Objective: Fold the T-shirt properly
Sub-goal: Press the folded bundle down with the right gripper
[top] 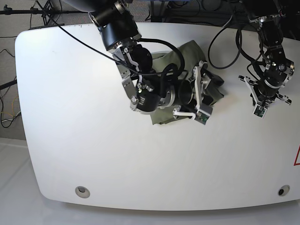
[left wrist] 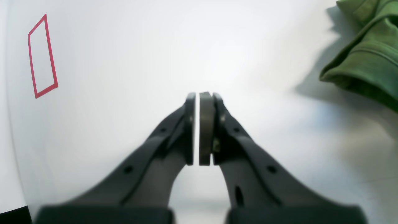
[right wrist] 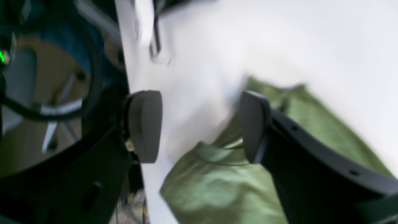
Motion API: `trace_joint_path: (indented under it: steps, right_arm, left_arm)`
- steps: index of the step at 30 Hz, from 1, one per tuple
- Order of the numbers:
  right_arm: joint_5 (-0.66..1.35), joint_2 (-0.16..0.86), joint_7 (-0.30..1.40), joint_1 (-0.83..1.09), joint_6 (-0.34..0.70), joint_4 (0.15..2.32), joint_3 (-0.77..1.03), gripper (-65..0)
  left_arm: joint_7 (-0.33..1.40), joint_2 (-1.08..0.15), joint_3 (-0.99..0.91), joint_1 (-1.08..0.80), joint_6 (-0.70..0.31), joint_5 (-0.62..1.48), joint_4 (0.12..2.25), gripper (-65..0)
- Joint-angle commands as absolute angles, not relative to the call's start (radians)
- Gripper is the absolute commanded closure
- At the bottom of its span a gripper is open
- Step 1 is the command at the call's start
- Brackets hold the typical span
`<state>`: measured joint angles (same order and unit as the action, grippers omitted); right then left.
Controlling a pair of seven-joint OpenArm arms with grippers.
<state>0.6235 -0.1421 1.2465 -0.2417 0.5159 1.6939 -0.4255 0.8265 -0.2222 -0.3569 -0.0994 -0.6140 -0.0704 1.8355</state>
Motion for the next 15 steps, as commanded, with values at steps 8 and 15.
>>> trace_joint_path:
  steps: [8,15]
  right_arm:
    - [0.638,-0.018,1.233,-0.263,0.515,1.715,-0.189,-35.3]
    - [0.631,0.028,1.233,-0.291,0.515,1.696,-0.111,-0.3]
  left_arm:
    - [0.811,-0.237,-0.292,-0.107,-0.610,-0.068,1.888,0.0]
    - [0.819,-0.232,-0.156,-0.111,-0.610,-0.067,1.939,0.0]
